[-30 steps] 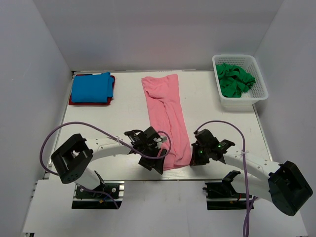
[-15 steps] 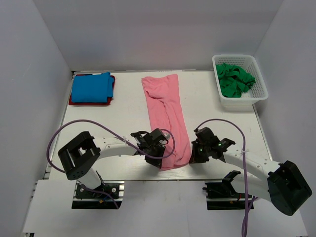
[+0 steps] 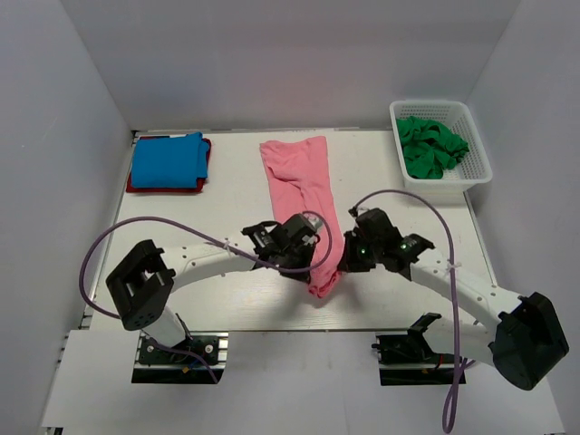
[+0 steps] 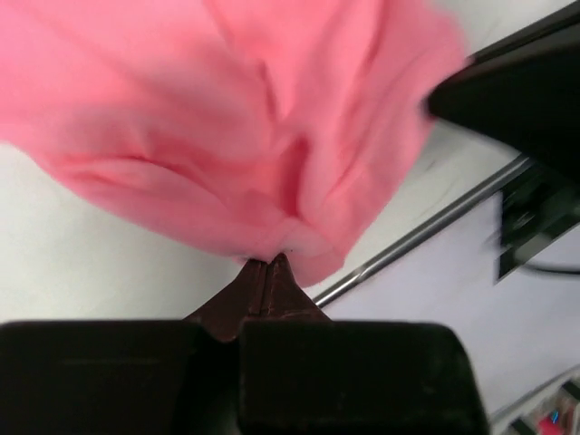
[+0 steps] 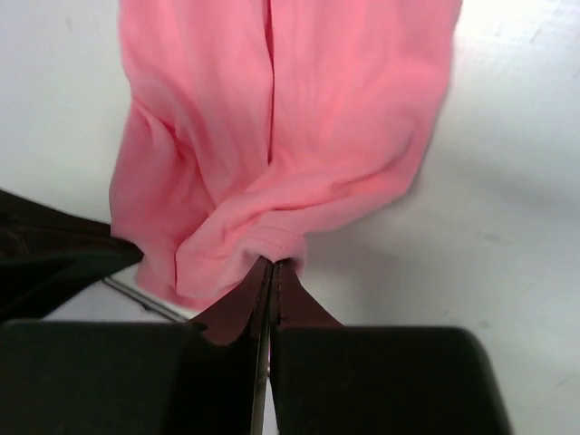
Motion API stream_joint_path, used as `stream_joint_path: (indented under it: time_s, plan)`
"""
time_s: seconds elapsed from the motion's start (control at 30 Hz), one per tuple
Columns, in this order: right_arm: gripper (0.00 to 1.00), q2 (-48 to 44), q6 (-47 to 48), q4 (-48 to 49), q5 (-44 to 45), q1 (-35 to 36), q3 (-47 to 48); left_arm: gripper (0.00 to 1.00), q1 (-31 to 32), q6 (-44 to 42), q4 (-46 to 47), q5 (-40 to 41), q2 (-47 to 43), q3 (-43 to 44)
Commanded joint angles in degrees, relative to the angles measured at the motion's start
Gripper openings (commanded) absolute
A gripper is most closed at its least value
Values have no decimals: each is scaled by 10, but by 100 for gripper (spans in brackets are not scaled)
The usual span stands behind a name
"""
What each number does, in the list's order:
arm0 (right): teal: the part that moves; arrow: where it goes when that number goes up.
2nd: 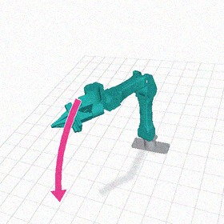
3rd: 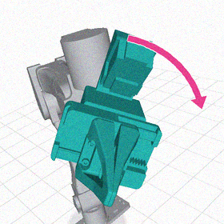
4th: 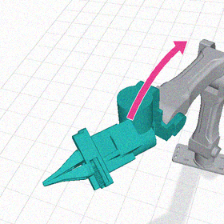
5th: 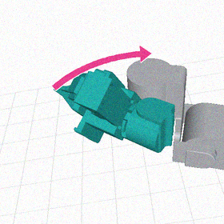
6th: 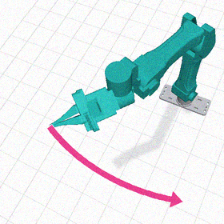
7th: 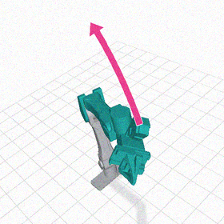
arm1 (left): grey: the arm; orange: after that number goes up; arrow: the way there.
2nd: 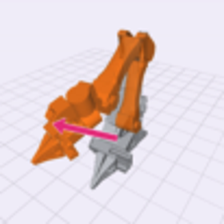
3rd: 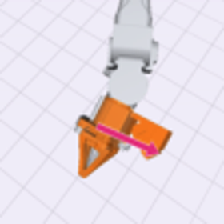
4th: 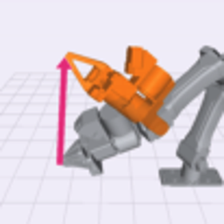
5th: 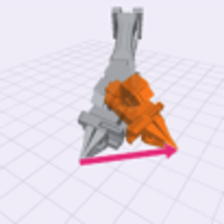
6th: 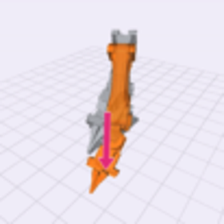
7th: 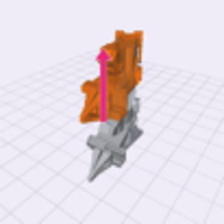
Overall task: Fold and stack the t-shirts
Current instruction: Fold the folded rectangular tshirt in 1/3 of the way
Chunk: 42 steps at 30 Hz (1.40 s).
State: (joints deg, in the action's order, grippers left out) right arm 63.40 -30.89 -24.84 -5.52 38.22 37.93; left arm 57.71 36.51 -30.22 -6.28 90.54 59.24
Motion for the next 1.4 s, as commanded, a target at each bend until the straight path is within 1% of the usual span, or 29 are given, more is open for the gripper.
stream_joint_path:
  time_s: [0.0,0.03,0.13,0.17,0.3,0.43,0.57,0.67,0.7,0.8,0.93,1.07,1.37]
  plan:
    - [0,23,32,-4,77,-9,70,0,-22,16,-33,68,-13,59]
    - [0,47,43,-6,87,-13,92,0,-34,29,-44,79,-6,80]
    - [0,82,44,-4,98,-21,134,0,-59,41,-56,91,2,86]
    - [0,105,49,-6,100,-29,162,0,-78,56,-49,91,2,86]
    - [0,135,59,-4,143,-41,212,0,-122,76,-31,125,-22,81]
    - [0,167,74,17,142,-57,260,0,-153,69,19,136,-34,81]
    - [0,209,88,18,139,-71,314,0,-178,57,17,134,-10,120]
    - [0,244,101,14,146,-82,341,0,-199,57,19,140,6,127]
    - [0,261,106,12,146,-89,363,0,-205,57,19,140,6,133]
    - [0,288,122,15,122,-97,393,0,-233,46,32,128,17,148]
    - [0,322,134,20,109,-111,429,0,-251,39,45,105,51,163]
    - [0,354,147,30,77,-119,453,0,-273,34,50,89,87,190]
    - [0,455,153,31,38,-134,522,0,-303,17,60,65,145,222]
